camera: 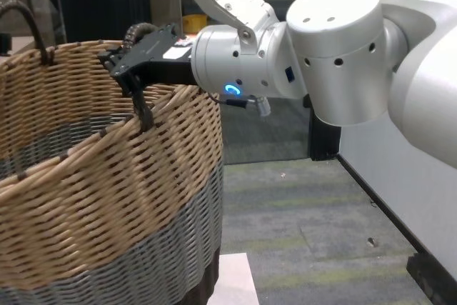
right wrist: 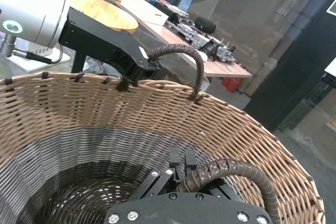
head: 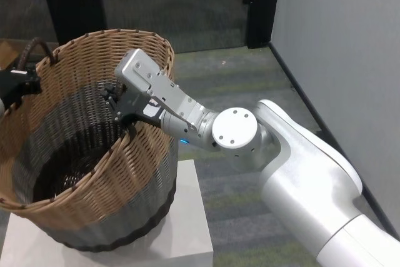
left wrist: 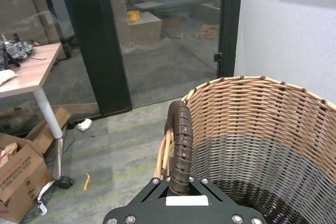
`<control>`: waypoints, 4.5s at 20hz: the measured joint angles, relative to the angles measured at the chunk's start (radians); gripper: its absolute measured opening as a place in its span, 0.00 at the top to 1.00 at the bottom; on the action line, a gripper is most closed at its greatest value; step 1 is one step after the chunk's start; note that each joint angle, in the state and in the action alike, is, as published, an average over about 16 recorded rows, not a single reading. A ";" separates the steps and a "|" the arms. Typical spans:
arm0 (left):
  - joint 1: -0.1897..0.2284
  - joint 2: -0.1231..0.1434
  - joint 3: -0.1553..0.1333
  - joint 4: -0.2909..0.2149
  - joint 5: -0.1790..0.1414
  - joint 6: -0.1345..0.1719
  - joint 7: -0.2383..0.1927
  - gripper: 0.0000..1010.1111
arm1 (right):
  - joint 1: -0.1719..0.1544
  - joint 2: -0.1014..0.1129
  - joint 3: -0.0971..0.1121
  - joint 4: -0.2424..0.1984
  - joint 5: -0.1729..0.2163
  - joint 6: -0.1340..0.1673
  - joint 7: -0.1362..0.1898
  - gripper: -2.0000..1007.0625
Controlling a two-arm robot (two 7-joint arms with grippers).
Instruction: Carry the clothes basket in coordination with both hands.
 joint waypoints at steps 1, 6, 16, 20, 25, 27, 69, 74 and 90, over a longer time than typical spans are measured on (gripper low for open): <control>0.000 0.000 0.000 0.000 0.000 0.001 0.000 1.00 | 0.000 0.000 0.000 0.000 0.000 0.000 0.000 0.93; 0.001 0.000 0.000 -0.001 0.000 0.001 0.000 1.00 | -0.001 0.000 0.000 -0.002 0.000 0.000 0.001 0.93; 0.001 0.001 0.001 -0.002 -0.001 0.001 0.002 1.00 | -0.003 0.002 0.001 -0.006 0.002 0.001 0.002 0.89; 0.001 0.001 0.001 -0.003 -0.001 0.001 0.002 1.00 | -0.003 0.002 0.001 -0.006 0.003 0.001 0.003 0.82; 0.002 0.002 0.002 -0.003 -0.002 0.001 0.002 1.00 | -0.004 0.002 0.001 -0.007 0.003 0.001 0.003 0.69; 0.002 0.002 0.002 -0.003 -0.002 0.001 0.002 1.00 | -0.004 0.002 0.001 -0.007 0.004 0.001 0.003 0.63; 0.002 0.002 0.002 -0.004 -0.002 0.000 0.002 0.95 | -0.005 0.003 0.002 -0.009 0.004 0.002 0.003 0.00; 0.002 0.002 0.002 -0.004 -0.002 0.000 0.002 0.84 | -0.005 0.003 0.002 -0.009 0.004 0.002 0.003 0.00; 0.002 0.002 0.002 -0.004 -0.002 0.000 0.002 0.25 | -0.005 0.003 0.002 -0.009 0.004 0.002 0.003 0.00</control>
